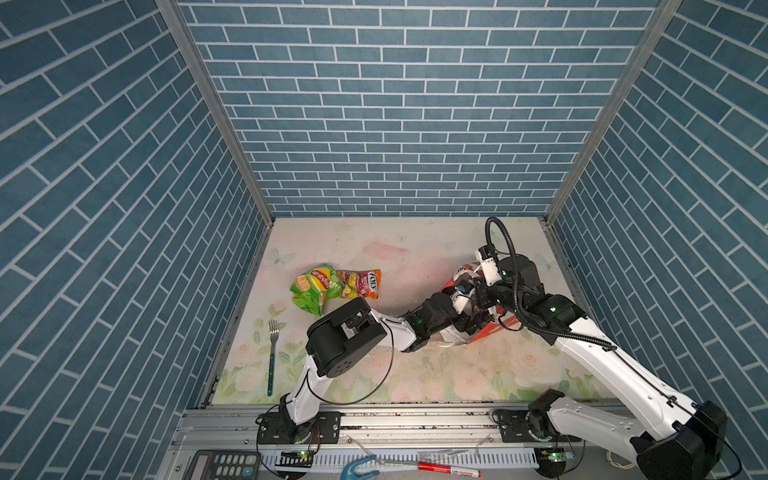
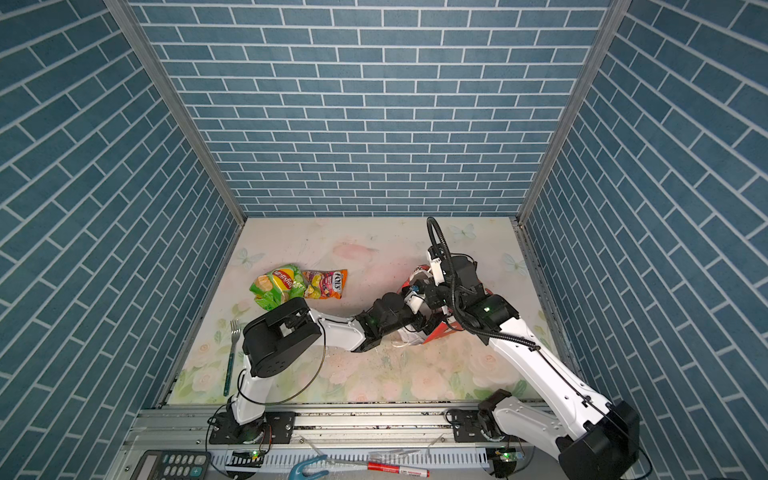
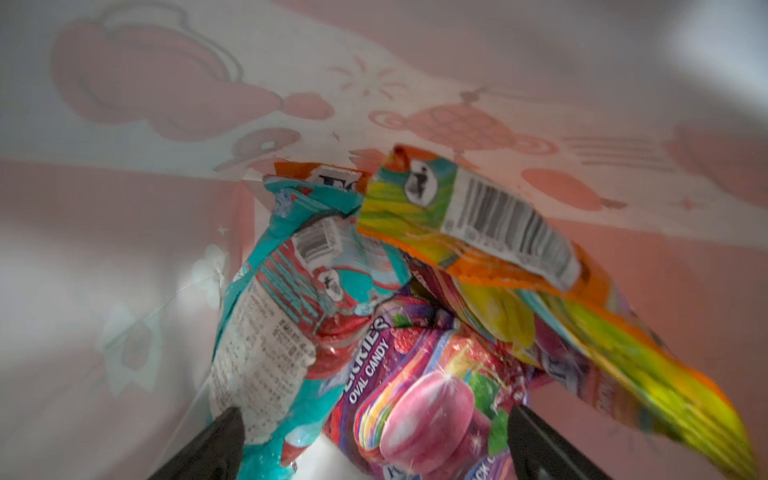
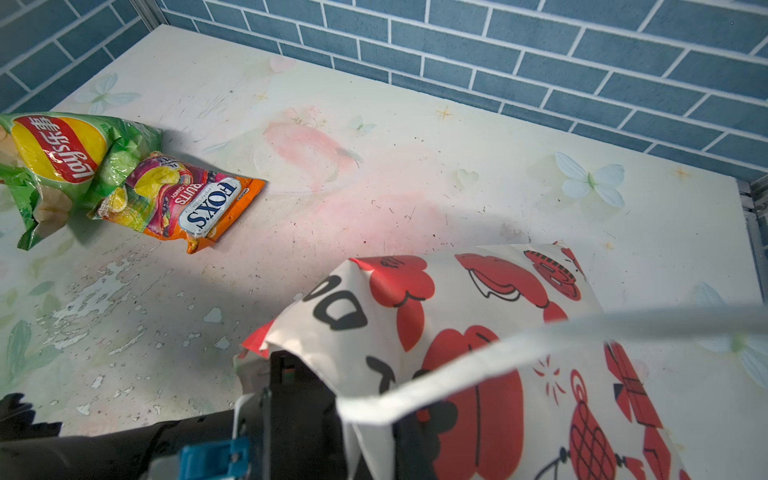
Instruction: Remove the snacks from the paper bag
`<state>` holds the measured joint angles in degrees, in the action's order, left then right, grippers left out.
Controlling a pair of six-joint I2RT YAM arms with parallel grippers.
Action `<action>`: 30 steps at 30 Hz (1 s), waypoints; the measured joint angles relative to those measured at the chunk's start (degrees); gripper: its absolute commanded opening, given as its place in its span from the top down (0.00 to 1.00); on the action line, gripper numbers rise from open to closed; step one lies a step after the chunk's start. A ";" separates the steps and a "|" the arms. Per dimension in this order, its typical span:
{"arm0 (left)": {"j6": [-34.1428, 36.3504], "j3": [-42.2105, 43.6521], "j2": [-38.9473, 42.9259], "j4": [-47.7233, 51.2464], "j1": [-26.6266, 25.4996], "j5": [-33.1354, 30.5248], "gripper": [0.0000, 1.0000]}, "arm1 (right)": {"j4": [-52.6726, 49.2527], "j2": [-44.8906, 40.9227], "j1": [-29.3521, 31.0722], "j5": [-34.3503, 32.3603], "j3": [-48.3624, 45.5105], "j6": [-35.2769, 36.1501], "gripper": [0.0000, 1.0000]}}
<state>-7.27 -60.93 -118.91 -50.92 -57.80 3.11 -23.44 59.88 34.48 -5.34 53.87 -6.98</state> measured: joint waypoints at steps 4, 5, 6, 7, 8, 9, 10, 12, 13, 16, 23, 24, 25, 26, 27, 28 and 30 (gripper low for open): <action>-0.37 0.02 -0.92 -2.49 -0.07 -0.50 0.06 | 1.03 -0.46 -0.20 0.46 -0.61 -0.02 1.00; -0.63 0.02 -1.64 -4.20 -0.04 -0.52 0.07 | 1.33 -0.50 -0.26 0.68 -0.81 -0.02 1.00; -0.76 0.02 -2.23 -5.40 -0.04 -0.52 0.08 | 1.62 -0.55 -0.26 0.87 -1.03 -0.02 1.00; -0.96 0.02 -2.89 -6.71 -0.04 -0.55 0.09 | 1.75 -0.55 -0.26 1.16 -1.22 -0.02 1.00; -1.16 0.02 -3.58 -7.85 -0.04 -0.55 0.11 | 1.88 -0.55 -0.28 1.40 -1.33 -0.02 1.00; -1.25 0.00 -4.04 -8.66 -0.04 -0.57 0.13 | 2.05 -0.57 -0.33 1.57 -1.46 -0.02 1.00; -1.33 0.00 -4.52 -9.60 -0.02 -0.61 0.13 | 2.25 -0.68 -0.35 1.75 -1.66 -0.04 1.00; -1.36 -0.02 -5.20 -10.91 -0.02 -0.59 0.14 | 2.67 -0.85 -0.42 2.12 -1.99 -0.04 1.00; -1.36 -0.02 -5.44 -11.56 -0.02 -0.57 0.14 | 2.89 -0.94 -0.48 2.25 -2.14 -0.04 1.00; -1.38 -0.02 -5.81 -13.79 0.02 -0.48 0.15 | 3.21 -0.98 -0.72 2.71 -2.19 -0.07 1.00; -1.53 2.43 -5.84 -21.49 0.02 -0.28 0.21 | 3.74 -1.14 -1.46 3.54 -2.36 -0.17 1.00; -1.55 2.80 -5.84 -22.05 0.02 -0.24 0.22 | 3.74 -1.25 -1.53 3.67 -2.43 -0.20 1.00; -1.51 3.21 -5.84 -22.62 0.02 -0.11 0.25 | 3.72 -1.36 -1.62 3.72 -2.51 -0.22 1.00; -1.53 3.58 -5.81 -23.19 0.02 0.07 0.27 | 3.72 -1.40 -1.66 3.93 -2.51 -0.22 1.00; -1.46 3.80 -5.81 -23.56 0.02 0.39 0.28 | 3.72 -1.40 -1.75 4.09 -2.51 -0.24 1.00; -1.46 3.96 -5.81 -23.80 0.02 0.85 0.30 | 3.72 -1.40 -1.84 4.15 -2.51 -0.24 1.00; -1.33 4.04 -5.81 -24.09 0.02 1.68 0.35 | 3.74 -1.42 -2.03 4.33 -2.51 -0.26 1.00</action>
<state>-8.60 -56.88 -124.73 -75.00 -57.78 4.80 -19.70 58.46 32.45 -1.02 51.35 -7.25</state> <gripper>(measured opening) 0.694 0.048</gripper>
